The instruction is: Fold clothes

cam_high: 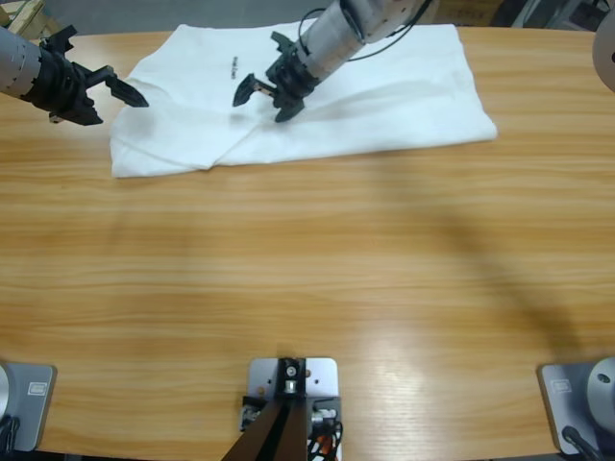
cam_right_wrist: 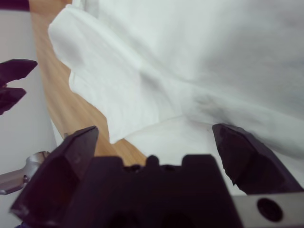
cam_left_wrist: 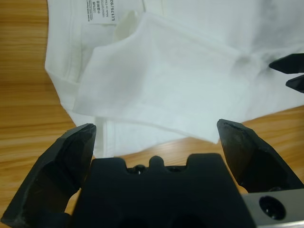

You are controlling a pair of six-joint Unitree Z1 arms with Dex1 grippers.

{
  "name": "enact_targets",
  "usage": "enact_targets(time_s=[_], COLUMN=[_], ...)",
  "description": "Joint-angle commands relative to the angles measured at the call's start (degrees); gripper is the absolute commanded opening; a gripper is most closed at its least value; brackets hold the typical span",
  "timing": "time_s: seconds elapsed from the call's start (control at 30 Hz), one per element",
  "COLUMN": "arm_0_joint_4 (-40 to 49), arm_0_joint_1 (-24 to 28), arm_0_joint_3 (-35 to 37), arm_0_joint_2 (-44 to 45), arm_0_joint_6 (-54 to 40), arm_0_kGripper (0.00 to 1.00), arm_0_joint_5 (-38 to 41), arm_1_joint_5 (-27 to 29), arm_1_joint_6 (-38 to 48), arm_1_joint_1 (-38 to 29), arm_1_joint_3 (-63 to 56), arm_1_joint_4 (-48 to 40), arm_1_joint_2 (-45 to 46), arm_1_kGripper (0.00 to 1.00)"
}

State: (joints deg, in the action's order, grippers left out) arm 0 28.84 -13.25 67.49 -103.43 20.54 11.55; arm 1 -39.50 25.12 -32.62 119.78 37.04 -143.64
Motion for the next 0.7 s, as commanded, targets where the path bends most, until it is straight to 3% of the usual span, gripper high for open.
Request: enact_targets(time_s=[0.03, 0.7], arm_0_joint_4=[0.2, 0.2], arm_0_joint_1=[0.6, 0.6], arm_0_joint_3=[-1.9, -1.7], arm_0_joint_2=[-2.9, -3.7], arm_0_joint_6=[-0.6, -0.6], arm_0_kGripper=[0.996, 0.996], arm_0_joint_5=[0.4, 0.4], arm_1_joint_5=[0.7, 1.1], arm_1_joint_6=[-0.3, 2.1], arm_1_joint_1=[-0.4, -1.7], arm_1_joint_3=[-2.7, -2.0], arm_1_joint_4=[-1.0, -3.1], arm_1_joint_2=[-1.4, -2.9], arm_1_kGripper=[0.987, 0.987])
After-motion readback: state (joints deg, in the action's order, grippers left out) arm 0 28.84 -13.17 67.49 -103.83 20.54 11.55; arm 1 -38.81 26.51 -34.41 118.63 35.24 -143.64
